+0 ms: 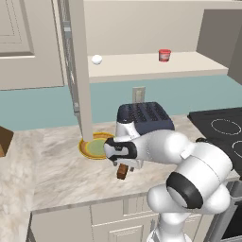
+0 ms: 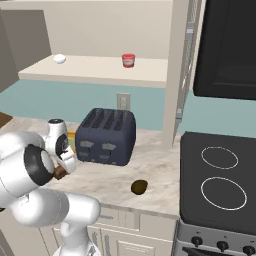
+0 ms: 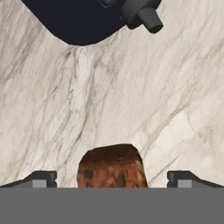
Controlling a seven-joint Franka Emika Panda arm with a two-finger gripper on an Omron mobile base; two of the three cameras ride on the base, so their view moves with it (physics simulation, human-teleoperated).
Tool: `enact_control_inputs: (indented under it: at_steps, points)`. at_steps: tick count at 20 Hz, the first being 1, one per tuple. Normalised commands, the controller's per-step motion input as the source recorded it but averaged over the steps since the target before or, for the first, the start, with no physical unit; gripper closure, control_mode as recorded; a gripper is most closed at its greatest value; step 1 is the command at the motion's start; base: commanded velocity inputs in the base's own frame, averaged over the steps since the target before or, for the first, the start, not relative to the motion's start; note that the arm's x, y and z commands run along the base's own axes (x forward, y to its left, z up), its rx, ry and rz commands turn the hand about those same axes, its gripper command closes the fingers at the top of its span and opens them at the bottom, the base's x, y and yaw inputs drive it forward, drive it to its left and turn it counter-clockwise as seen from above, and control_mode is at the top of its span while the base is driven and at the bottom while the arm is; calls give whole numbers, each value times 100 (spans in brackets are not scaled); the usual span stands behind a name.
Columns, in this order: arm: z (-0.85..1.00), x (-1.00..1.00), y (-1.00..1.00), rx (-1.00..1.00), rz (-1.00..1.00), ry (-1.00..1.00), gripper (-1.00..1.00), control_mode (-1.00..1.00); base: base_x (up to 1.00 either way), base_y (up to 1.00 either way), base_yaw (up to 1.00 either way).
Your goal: Pick the avocado and bread from the counter and place them on the plate. Then pick the jam from the cabinet and place it next to the plate. Lastly close the cabinet door.
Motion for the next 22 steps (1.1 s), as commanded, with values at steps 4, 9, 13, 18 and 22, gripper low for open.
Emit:
enact_control_inputs:
  at_steps: [4,9,13,18,22]
  points:
    - [-20,0,0,0,-1,1,-100,-100,0,0,0]
    - [-17,-8,0,0,-1,0,100,-100,0,0,0]
    - [-11,0,7,-1,0,1,100,-100,0,0,0]
    - [2,-28,0,0,-2,-5,100,-100,0,0,0]
    - [36,-36,9,-2,-2,-12,100,-100,0,0,0]
